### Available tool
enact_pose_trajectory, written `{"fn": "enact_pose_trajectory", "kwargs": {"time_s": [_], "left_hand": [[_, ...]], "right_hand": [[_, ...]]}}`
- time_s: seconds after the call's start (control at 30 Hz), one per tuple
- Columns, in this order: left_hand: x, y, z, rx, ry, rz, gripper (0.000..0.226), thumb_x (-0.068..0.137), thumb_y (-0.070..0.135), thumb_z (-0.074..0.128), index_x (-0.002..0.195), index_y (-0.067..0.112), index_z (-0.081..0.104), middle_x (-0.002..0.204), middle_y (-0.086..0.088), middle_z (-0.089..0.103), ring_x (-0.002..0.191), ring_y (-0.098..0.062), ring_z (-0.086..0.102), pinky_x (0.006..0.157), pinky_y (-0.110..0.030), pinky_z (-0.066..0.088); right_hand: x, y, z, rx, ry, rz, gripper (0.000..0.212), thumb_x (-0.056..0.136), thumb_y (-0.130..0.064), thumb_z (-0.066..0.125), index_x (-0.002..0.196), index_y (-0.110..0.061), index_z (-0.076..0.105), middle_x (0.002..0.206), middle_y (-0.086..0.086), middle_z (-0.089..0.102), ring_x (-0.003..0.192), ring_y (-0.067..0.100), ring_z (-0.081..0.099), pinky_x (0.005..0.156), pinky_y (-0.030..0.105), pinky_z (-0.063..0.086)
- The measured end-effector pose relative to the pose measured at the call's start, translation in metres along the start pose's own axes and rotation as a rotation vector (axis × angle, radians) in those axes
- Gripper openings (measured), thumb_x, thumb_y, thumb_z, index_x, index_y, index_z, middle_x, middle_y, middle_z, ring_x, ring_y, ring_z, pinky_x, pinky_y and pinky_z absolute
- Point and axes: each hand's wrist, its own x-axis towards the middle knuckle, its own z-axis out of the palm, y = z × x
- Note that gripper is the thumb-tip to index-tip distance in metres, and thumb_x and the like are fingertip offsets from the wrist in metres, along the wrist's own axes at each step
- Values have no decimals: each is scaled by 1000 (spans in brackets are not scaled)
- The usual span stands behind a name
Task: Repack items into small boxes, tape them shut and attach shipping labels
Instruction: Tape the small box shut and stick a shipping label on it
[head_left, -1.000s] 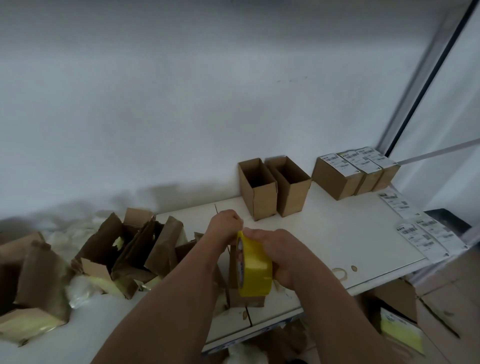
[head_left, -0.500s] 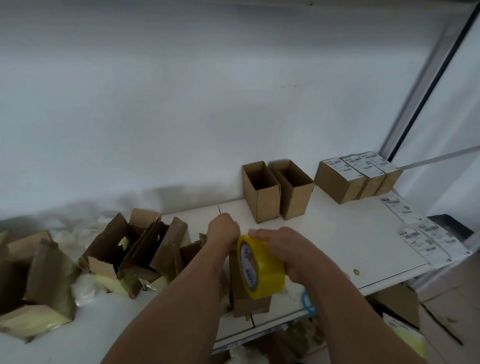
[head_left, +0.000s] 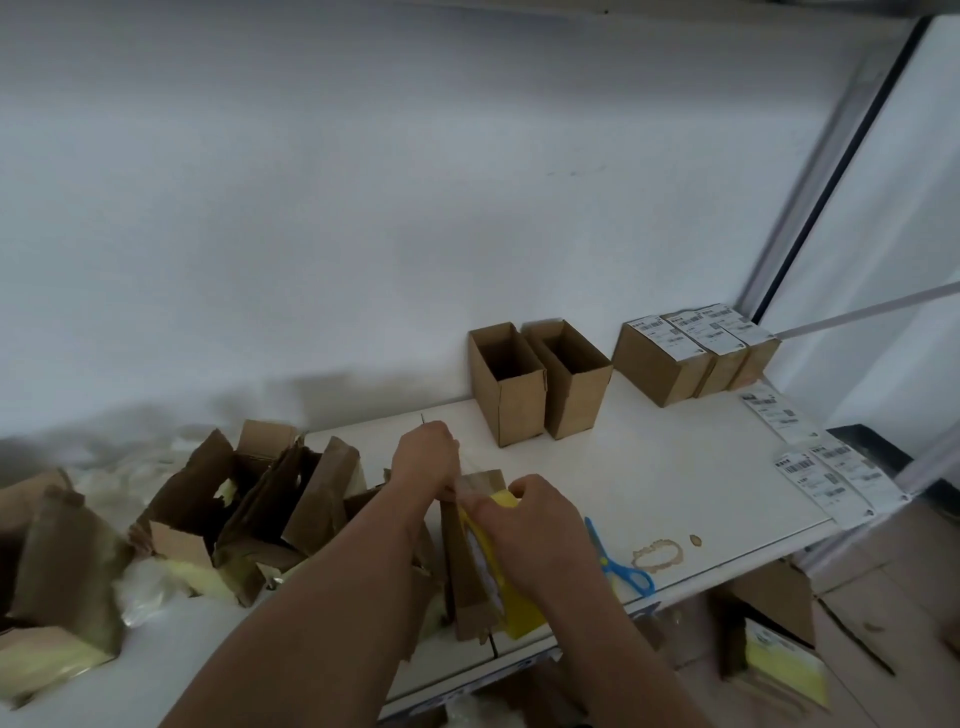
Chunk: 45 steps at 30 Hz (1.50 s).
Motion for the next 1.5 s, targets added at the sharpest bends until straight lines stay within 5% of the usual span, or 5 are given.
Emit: {"fn": "enact_pose_trajectory", "kwargs": {"time_s": [0.8,1.0,1.1,1.37,1.5], "left_hand": [[35,-9,10,371,-181,-46,33,96,22,49,64,12,53,72,-1,53,67,-14,51,66,-27,42],[30,3,5,351,-335,-171,34,102,17,45,129,0,58,123,-14,60,114,-27,60,91,-33,49],[31,0,4,424,-477,-210,33,97,13,53,126,-1,59,103,-9,61,94,-25,65,62,-29,53],[16,6,16,355,-195,181,28,99,28,52,121,13,60,122,-8,64,102,-16,57,83,-26,41],[-1,22,29,366,-495,60,53,105,43,32,152,18,30,152,-12,40,138,-27,39,114,-38,29]], "right_hand": [[17,-4,1,18,-33,59,60,92,-61,49,133,-20,34,117,-1,50,100,14,47,81,28,39],[15,-6,-2,14,-45,55,60,93,-59,49,135,-20,32,112,-2,47,99,13,46,82,27,38],[15,-6,0,30,-40,56,61,93,-58,50,136,-19,32,127,2,52,113,19,52,87,29,40],[15,-2,2,44,-24,45,64,92,-59,51,139,-20,32,128,2,53,108,16,50,84,29,39],[14,-2,2,72,-26,60,67,92,-59,51,143,-20,31,124,1,52,109,17,50,87,30,39]]}}
